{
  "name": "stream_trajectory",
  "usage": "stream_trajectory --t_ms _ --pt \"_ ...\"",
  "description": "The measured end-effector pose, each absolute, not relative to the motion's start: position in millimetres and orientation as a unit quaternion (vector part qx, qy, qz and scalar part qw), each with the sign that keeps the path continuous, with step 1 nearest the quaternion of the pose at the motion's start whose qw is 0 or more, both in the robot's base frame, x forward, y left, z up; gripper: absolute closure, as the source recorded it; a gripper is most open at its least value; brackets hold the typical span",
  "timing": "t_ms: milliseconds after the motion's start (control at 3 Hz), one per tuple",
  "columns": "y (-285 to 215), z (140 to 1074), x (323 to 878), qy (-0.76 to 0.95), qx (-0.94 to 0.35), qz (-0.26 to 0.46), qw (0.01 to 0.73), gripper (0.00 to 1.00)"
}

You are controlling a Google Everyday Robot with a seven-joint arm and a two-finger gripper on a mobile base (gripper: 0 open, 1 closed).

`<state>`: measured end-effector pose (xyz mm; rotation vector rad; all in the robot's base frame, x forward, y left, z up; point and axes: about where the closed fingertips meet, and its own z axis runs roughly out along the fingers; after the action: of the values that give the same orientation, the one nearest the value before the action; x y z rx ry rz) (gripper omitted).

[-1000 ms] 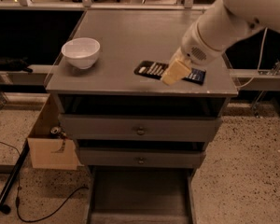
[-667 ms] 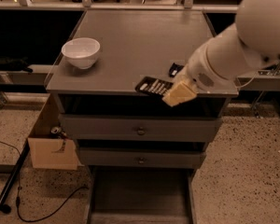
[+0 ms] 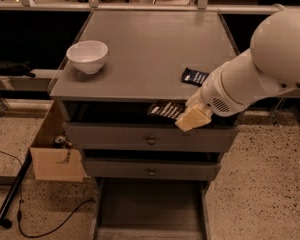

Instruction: Place rxbar chocolate into bottom drawer

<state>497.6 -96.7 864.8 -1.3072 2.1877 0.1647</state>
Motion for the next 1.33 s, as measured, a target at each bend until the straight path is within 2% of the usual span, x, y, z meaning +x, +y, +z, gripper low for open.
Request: stream_trajectory --t_ms 667,1333 --pt "-103 825 516 0.84 -0.452 0.092 0.286 1.0" --pt "-107 757 483 0.866 -0.387 0.147 0.279 1.0"
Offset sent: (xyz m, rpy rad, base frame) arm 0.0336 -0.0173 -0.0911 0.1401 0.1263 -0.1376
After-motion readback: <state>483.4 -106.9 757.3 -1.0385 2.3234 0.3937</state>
